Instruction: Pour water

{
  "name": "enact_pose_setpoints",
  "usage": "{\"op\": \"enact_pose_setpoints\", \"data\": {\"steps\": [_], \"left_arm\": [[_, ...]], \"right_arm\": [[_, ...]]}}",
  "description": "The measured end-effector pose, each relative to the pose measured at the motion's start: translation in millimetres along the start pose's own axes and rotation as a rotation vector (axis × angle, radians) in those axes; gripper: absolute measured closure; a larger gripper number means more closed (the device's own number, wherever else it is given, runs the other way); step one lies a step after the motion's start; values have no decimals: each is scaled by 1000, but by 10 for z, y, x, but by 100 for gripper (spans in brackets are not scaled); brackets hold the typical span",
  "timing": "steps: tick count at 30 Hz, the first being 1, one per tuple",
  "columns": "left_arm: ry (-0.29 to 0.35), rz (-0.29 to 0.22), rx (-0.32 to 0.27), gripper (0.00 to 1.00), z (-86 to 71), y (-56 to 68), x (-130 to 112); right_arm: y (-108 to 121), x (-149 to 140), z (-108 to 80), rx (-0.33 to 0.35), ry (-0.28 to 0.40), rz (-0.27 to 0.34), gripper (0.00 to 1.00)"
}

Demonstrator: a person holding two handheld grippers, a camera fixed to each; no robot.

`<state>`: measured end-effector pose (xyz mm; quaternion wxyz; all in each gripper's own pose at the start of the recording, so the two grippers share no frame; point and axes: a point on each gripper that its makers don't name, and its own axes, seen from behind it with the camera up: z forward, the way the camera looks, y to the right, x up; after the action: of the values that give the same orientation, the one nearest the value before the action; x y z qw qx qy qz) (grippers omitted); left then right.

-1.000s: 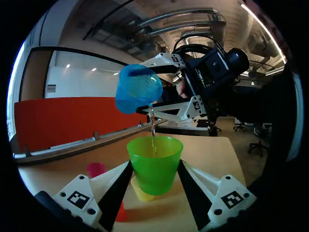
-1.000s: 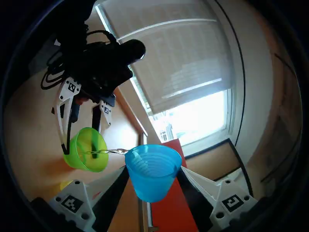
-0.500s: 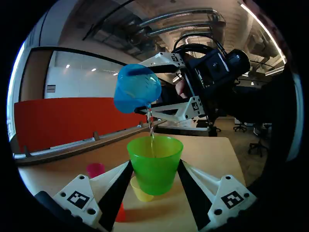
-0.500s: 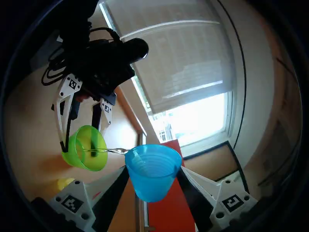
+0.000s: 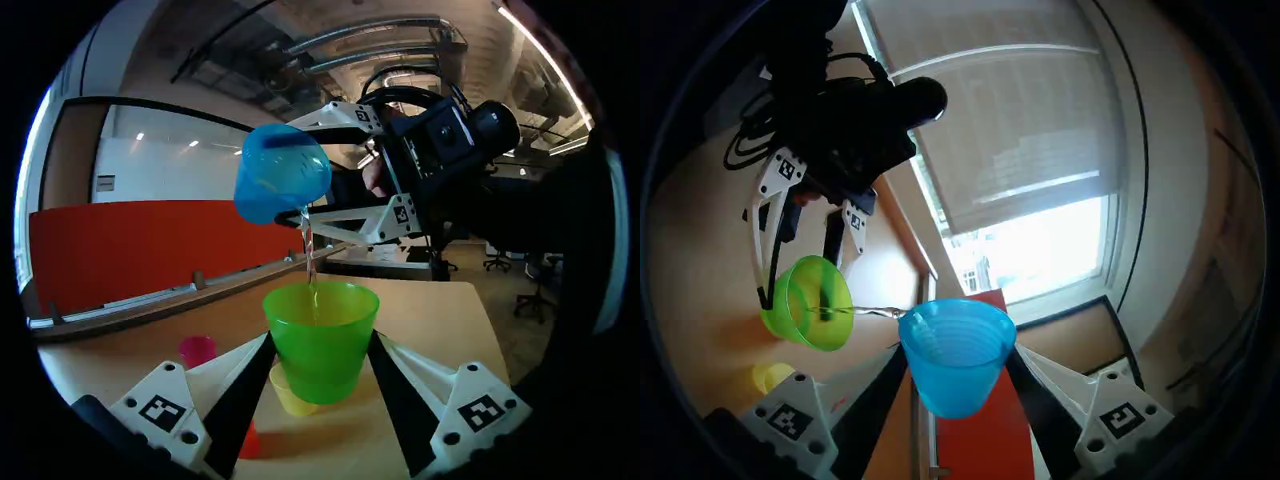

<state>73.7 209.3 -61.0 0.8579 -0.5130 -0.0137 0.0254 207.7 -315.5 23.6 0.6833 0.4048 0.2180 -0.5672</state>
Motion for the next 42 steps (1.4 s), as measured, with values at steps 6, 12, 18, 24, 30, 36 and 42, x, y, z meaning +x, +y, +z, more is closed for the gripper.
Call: {"op": "enact_pose_setpoints", "data": {"steps": [6,12,18,24,30,36,42], "left_arm": [[0,0,-1,20,10,-1,0],[0,2,-3,20,20,5,1],[1,1,-2,20,25,-3,6],[2,2,-2,20,23,3,13],[4,-1,-4,20,22,2,6],[3,0,-3,20,22,3,1],[6,0,-4,20,23,6,19]], "right_arm": [[18,-9,-1,-4,-2,-13,12],[29,-20,-5,-7,-5,-25,12],[37,-11,-8,-10,-5,-40,12],[68,-3,-17,-16,-6,-54,12],[94,10,-22,-22,-6,-68,12],[100,12,-18,-24,-10,-88,12],[115,20,-9,-25,-11,-104,12]]}}
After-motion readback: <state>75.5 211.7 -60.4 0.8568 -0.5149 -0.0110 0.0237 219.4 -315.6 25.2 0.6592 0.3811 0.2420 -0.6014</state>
